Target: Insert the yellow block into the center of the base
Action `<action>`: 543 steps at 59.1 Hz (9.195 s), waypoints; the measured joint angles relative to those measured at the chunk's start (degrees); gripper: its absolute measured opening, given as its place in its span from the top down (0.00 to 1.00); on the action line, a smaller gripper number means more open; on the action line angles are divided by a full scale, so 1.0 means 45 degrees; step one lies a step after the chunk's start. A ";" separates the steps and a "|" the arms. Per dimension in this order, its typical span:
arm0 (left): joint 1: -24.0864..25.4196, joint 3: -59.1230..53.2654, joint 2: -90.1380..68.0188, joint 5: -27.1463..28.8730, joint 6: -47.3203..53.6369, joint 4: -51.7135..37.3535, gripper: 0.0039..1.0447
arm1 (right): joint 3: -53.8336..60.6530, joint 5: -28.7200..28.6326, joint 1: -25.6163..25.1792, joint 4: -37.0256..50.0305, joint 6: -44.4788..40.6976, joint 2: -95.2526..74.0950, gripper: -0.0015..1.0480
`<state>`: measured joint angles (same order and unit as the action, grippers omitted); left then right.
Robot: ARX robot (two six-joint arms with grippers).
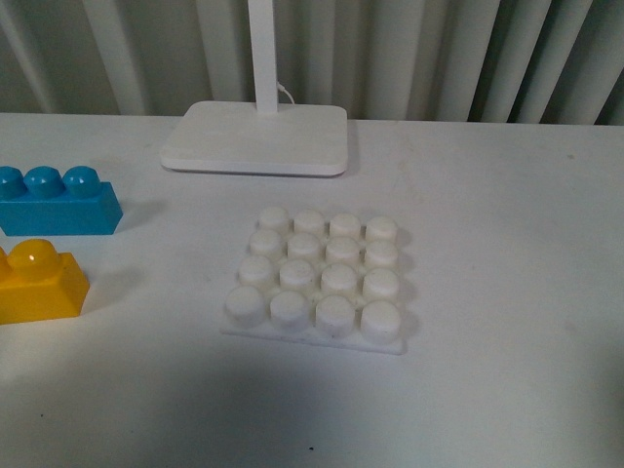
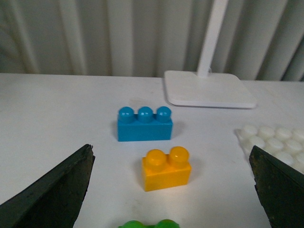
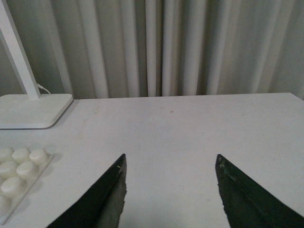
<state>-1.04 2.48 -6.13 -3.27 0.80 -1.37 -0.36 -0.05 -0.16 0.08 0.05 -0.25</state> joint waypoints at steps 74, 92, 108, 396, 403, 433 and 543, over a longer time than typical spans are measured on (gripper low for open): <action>-0.0442 1.3838 -1.9152 -0.2594 1.8943 0.9972 0.06 | 0.0000 0.0000 0.0000 0.0000 0.0000 0.0000 0.09; -0.0155 1.4484 -2.0366 -0.2404 1.8428 0.9952 0.06 | 0.0000 0.0000 0.0000 0.0000 0.0000 0.0000 0.09; -0.0010 1.4999 -2.0852 -0.2370 1.8282 1.0307 0.06 | 0.0000 0.0000 0.0000 0.0000 0.0000 0.0000 0.09; -0.2210 0.5484 -0.7431 0.0636 0.9845 -0.0617 0.06 | 0.0000 0.0000 0.0000 0.0000 0.0000 0.0000 0.09; -0.2210 0.5450 -0.7465 0.0631 0.9403 -0.0627 0.06 | 0.0000 0.0000 0.0000 0.0000 0.0000 0.0000 0.09; -0.0529 0.1491 -0.4755 0.1088 0.0068 -0.3701 0.94 | 0.0000 0.0000 0.0000 0.0000 0.0000 0.0000 0.09; 0.0204 -0.0389 0.1307 0.0724 -0.0189 0.0287 0.06 | 0.0000 0.0000 0.0000 0.0000 0.0000 0.0000 0.09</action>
<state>-0.12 0.73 -0.25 -0.01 -0.05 -0.08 -0.36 -0.05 -0.16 0.08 0.05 -0.25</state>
